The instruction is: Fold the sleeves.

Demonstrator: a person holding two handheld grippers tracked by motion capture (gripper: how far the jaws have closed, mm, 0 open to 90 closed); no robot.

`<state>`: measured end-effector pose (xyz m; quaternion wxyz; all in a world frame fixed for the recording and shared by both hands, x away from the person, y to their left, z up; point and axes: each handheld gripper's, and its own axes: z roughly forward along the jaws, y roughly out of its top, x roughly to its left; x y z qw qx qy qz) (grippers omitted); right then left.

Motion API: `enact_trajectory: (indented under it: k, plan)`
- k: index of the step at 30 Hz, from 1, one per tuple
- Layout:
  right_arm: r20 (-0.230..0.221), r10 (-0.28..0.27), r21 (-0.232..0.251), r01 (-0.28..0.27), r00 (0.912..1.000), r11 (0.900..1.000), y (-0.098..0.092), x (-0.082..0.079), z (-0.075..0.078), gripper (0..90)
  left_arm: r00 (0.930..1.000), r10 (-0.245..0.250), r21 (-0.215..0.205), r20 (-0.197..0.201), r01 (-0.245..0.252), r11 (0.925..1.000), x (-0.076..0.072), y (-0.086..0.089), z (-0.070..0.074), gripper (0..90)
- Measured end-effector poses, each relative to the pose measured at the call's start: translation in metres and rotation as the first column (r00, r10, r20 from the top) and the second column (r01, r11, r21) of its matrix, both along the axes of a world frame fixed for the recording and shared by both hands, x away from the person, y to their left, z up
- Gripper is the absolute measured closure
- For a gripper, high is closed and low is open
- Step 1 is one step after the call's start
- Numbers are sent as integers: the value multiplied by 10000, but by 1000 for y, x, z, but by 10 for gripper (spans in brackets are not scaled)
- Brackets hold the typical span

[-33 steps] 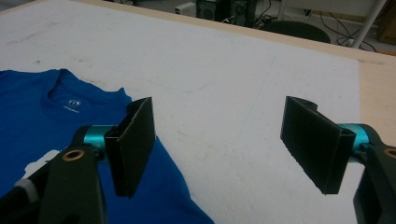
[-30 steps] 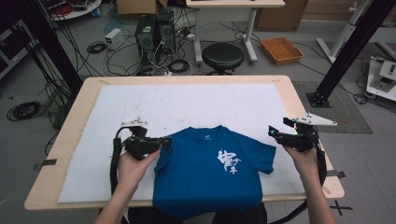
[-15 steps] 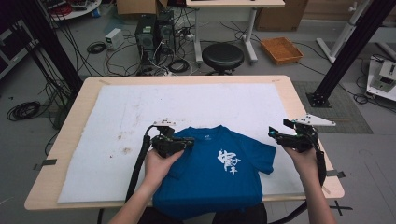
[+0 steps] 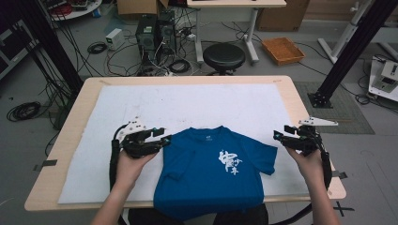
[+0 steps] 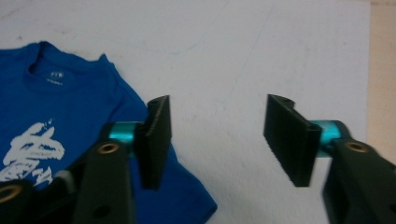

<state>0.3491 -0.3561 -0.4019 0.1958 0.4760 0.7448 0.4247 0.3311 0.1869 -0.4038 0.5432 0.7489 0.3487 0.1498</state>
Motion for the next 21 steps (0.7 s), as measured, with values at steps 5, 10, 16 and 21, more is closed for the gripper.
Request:
enact_trajectory:
  k: [5, 10, 16, 21]
  plan:
    - [-579, -83, -185, 72, 9983, 9998, -1, 0, -10, 551, 9974, -22, 223, 726, 6, 9998, -6, 25, -7, 425]
    - [-1121, -71, -491, 16, 9937, 9988, -2, 1, -21, 599, 9941, 284, 210, 1051, -307, 9993, -14, 39, -14, 400]
    - [-1751, 12, -704, -137, 9846, 9974, -1, 4, -31, 639, 9937, 726, -502, 858, -685, 9964, -15, 50, -6, 400]
    - [-2151, 68, -889, -265, 9766, 9957, -1, 5, -37, 779, 9919, 896, -289, 899, -873, 9958, -17, 54, 0, 396]
